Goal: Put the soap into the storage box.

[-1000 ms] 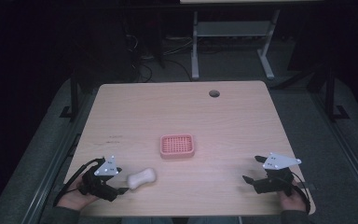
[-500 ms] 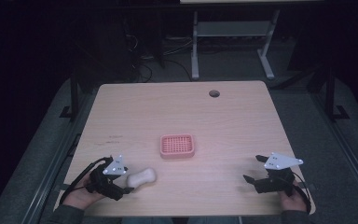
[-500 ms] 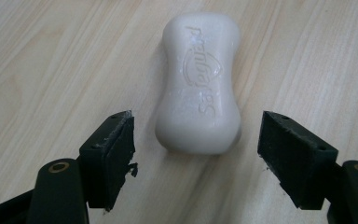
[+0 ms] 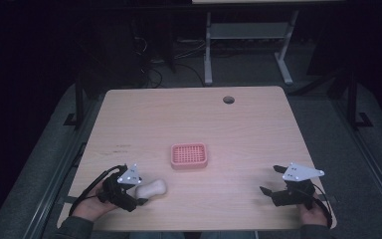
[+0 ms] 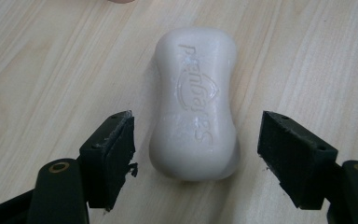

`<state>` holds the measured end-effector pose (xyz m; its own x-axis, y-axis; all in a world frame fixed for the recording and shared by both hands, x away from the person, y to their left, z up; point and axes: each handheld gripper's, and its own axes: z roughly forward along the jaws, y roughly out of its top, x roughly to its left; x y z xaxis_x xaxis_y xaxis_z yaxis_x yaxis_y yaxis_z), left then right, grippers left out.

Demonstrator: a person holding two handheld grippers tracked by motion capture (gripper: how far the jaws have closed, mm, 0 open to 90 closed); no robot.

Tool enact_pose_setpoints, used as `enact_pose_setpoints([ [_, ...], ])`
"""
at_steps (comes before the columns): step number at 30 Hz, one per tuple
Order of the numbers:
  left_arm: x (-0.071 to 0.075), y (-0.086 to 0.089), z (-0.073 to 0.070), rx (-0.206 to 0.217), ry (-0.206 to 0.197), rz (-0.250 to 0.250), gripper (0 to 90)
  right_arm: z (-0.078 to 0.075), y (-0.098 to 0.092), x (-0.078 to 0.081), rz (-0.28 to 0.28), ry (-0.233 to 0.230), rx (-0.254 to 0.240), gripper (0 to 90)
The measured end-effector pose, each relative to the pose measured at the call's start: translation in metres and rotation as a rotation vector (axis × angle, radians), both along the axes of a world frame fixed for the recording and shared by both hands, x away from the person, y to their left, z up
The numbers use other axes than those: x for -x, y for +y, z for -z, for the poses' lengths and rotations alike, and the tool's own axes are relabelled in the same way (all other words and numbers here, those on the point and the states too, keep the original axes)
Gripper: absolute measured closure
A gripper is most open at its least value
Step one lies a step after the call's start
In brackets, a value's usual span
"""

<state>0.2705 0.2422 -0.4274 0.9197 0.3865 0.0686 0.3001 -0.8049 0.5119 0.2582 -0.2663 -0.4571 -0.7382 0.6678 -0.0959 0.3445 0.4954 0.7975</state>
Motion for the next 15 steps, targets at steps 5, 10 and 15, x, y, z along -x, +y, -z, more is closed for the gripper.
enact_pose_setpoints([
  [5,-0.003,-0.002,0.002,-0.008,0.017,0.001,28.6,0.000,0.001,0.000,0.000,0.004,0.002,13.6],
  [10,-0.008,-0.003,0.003,-0.011,0.030,-0.001,29.1,0.000,0.001,0.000,0.000,0.004,0.001,13.6],
  [15,-0.013,-0.011,0.005,-0.028,0.037,0.013,29.8,0.000,0.001,0.000,-0.005,0.006,0.006,13.6],
])
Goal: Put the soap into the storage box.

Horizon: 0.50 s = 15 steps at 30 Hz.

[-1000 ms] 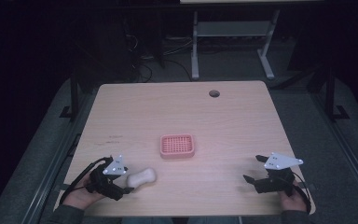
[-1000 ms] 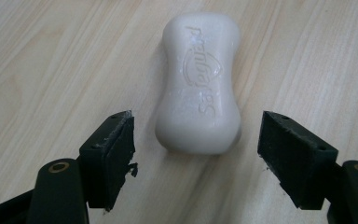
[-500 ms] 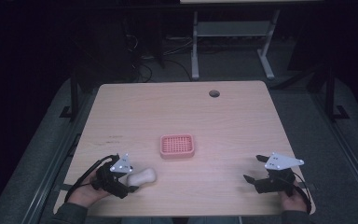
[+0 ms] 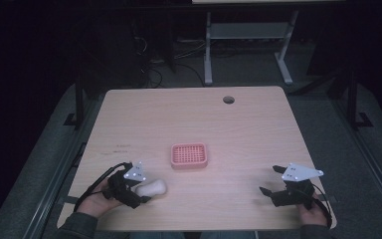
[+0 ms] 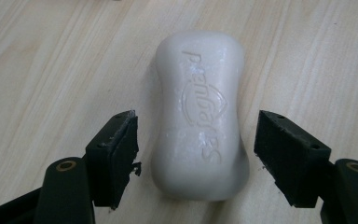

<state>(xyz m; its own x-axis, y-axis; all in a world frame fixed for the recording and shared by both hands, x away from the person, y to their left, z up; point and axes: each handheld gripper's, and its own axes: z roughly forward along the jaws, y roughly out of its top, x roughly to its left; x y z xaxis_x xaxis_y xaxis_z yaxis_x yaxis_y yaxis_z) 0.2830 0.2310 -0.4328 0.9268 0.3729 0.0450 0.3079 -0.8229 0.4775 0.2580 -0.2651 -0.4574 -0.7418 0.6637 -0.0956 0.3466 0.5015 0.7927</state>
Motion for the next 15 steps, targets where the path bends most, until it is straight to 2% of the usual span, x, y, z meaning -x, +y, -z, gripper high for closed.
enact_pose_setpoints([
  [10,-0.010,-0.016,0.005,-0.023,0.025,0.024,33.3,-0.001,0.000,0.000,0.000,-0.001,-0.003,13.6],
  [15,-0.012,-0.018,0.006,-0.039,0.037,0.026,36.9,-0.001,0.000,0.000,0.001,-0.002,-0.004,13.6],
])
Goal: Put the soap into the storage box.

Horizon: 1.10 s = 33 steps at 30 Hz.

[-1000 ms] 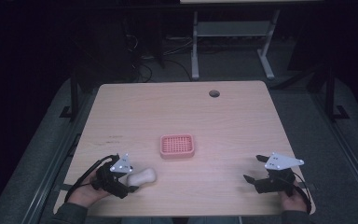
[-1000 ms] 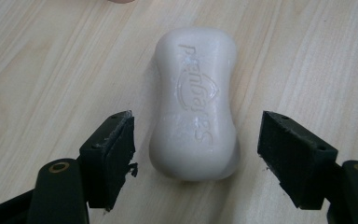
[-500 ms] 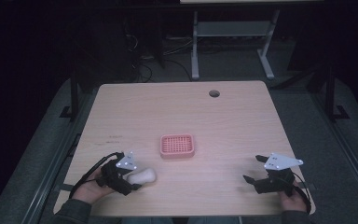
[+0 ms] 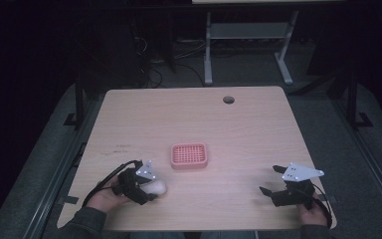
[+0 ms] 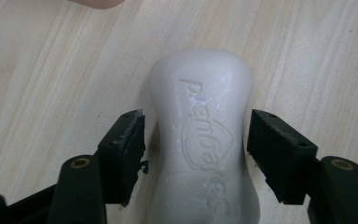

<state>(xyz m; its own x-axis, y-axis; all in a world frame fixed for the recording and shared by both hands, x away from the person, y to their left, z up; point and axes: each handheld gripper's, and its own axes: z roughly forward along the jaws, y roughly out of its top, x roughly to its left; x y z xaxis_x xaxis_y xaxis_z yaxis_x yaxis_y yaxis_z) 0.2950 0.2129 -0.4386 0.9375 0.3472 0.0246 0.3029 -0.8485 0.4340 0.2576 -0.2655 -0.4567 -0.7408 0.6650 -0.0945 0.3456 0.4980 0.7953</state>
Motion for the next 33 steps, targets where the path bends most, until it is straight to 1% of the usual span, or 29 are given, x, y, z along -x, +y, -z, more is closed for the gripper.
enact_pose_setpoints([
  [2,-0.0005,0.0000,0.0003,0.005,0.005,-0.006,39.4,0.0000,0.0001,0.0000,0.000,-0.001,0.000,13.6],
  [4,-0.0010,-0.0002,0.0004,0.001,0.012,-0.001,40.9,-0.0001,0.0003,0.0000,-0.001,-0.001,-0.001,13.6],
  [5,-0.0012,-0.0004,0.0006,0.000,0.015,0.003,43.2,-0.0001,0.0004,0.0000,-0.002,-0.002,-0.001,13.6],
  [6,-0.0007,-0.0008,0.0012,0.003,0.021,0.000,43.2,-0.0001,0.0004,0.0000,-0.002,-0.002,-0.001,13.6],
  [8,-0.0010,-0.0014,0.0020,-0.003,0.020,0.005,43.7,-0.0002,0.0003,0.0002,-0.002,-0.002,-0.001,13.6],
  [10,-0.0006,-0.0023,0.0031,-0.005,0.031,0.006,44.1,-0.0003,0.0002,0.0002,-0.002,-0.003,-0.002,13.6],
  [12,-0.0010,-0.0029,0.0039,-0.017,0.025,0.015,44.5,-0.0003,0.0003,0.0003,-0.002,-0.002,-0.001,13.6],
  [13,-0.0002,-0.0036,0.0050,-0.007,0.037,0.005,44.3,-0.0004,0.0004,0.0003,-0.003,-0.005,-0.001,13.6],
  [16,-0.0011,-0.0031,0.0048,-0.007,0.038,0.007,44.8,-0.0005,0.0004,0.0004,-0.002,-0.004,-0.001,13.6],
  [17,-0.0011,-0.0025,0.0047,-0.001,0.038,0.006,45.8,-0.0006,0.0004,0.0004,-0.002,-0.004,-0.001,13.6],
  [19,-0.0007,-0.0029,0.0043,-0.006,0.041,0.005,48.7,-0.0007,0.0001,0.0005,-0.002,-0.005,-0.002,13.6],
  [23,-0.0005,-0.0038,0.0041,-0.006,0.049,0.003,49.0,-0.0008,0.0001,0.0004,-0.003,-0.008,-0.003,13.6],
  [26,-0.0006,-0.0042,0.0039,-0.007,0.049,0.004,49.3,-0.0010,0.0002,0.0008,-0.003,-0.009,-0.003,13.6],
  [32,0.0006,-0.0051,0.0008,-0.011,0.034,0.014,49.4,-0.0014,-0.0006,0.0014,0.002,-0.010,-0.007,13.6],
  [33,0.0015,-0.0053,0.0004,0.001,0.035,0.006,49.4,-0.0014,-0.0006,0.0014,0.002,-0.010,-0.007,13.6],
])
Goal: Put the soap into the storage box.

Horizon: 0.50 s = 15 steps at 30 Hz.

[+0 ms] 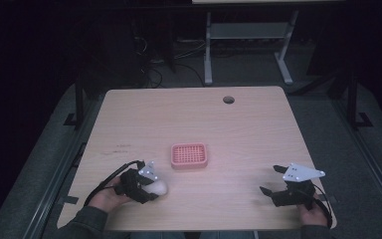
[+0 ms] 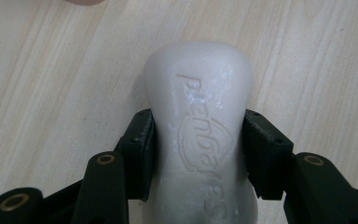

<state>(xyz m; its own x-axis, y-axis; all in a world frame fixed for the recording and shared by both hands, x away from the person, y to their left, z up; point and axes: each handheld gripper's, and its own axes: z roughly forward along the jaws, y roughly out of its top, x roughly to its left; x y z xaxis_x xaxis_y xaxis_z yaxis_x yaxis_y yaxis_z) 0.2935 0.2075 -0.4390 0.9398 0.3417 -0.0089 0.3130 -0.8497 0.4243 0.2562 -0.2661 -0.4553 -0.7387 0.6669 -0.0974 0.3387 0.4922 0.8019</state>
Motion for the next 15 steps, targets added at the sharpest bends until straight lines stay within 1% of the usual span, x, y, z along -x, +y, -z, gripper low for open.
enact_pose_setpoints([
  [3,0.000,0.001,-0.003,0.001,-0.007,0.011,49.4,0.000,0.000,0.000,0.002,-0.002,-0.005,13.6],
  [6,0.001,0.001,-0.005,0.010,-0.010,0.002,49.4,0.000,0.000,0.000,0.003,-0.002,-0.007,13.6],
  [8,0.000,0.001,-0.007,0.006,-0.018,0.006,49.4,-0.001,-0.001,0.000,0.006,-0.005,-0.011,13.6],
  [10,0.000,0.001,-0.008,0.010,-0.016,-0.001,49.4,-0.001,-0.001,0.000,0.005,-0.007,-0.011,13.6],
  [14,-0.003,-0.002,-0.012,0.009,-0.025,0.010,49.4,-0.001,-0.001,0.001,0.007,-0.005,-0.012,13.6],
  [15,-0.005,-0.004,-0.014,0.016,-0.027,0.007,49.4,-0.001,-0.001,0.001,0.006,-0.006,-0.013,13.6],
])
